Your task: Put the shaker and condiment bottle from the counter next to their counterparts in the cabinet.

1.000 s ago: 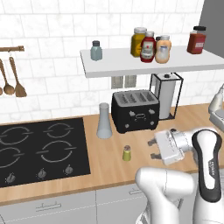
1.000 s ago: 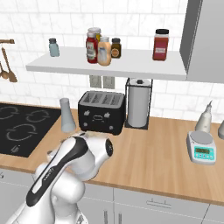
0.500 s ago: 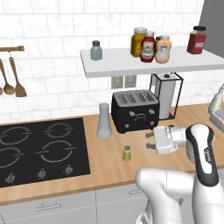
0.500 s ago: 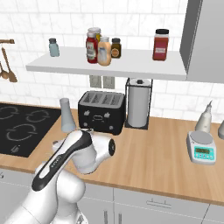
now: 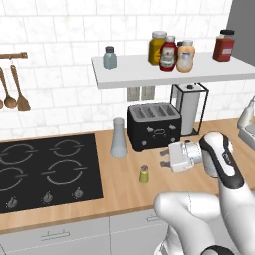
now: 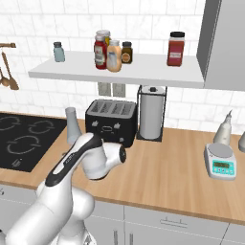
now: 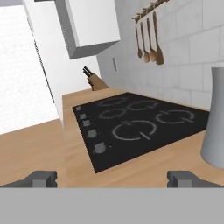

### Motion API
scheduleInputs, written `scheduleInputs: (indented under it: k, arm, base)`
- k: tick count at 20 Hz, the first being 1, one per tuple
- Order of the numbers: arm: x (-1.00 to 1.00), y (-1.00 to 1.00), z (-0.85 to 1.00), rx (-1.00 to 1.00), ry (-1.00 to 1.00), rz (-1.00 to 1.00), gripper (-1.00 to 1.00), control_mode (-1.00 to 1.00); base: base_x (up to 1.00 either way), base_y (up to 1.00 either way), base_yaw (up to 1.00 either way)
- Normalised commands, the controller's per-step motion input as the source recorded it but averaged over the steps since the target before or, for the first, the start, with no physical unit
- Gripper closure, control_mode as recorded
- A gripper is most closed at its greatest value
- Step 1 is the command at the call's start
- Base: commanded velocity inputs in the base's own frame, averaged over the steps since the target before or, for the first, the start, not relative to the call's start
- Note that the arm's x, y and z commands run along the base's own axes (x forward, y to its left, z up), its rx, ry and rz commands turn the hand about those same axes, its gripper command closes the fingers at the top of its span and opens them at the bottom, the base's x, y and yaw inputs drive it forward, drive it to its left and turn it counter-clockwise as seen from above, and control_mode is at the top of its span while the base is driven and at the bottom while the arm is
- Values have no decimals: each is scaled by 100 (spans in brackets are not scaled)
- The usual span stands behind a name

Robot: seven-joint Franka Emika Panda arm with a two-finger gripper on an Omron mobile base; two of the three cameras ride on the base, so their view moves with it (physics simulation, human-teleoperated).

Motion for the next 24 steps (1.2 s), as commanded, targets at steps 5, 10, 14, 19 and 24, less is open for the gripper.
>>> scheduleInputs:
  k: [5,10,14,19,24]
  arm:
    - [0,11,-19,-1,0,0,-100,-100]
    - [0,9,-31,-8,0,0,-100,-100]
    - [0,8,-38,-13,-1,0,-100,-100]
    - [0,14,-24,-12,0,0,-100,-100]
    - [0,33,-3,-6,0,0,-100,-100]
  base:
    - [0,0,0]
    - [0,0,0]
    - [0,0,0]
    - [0,0,0]
    - [0,0,0]
